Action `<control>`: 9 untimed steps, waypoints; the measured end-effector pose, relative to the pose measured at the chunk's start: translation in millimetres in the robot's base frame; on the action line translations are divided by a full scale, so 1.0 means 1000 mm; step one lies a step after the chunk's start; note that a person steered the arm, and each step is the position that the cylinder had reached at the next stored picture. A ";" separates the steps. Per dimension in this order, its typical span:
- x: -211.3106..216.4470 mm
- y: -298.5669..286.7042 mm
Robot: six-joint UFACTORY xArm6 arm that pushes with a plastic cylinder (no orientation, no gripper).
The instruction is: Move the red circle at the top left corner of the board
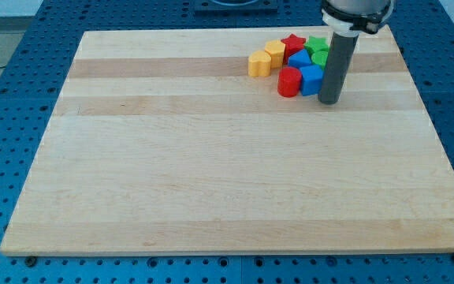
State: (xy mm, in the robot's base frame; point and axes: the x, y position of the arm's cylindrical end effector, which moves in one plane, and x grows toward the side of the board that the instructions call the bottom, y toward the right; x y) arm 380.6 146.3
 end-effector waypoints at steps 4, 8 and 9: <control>-0.013 -0.057; -0.044 -0.316; -0.044 -0.335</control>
State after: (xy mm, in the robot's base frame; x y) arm 336.7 -188.8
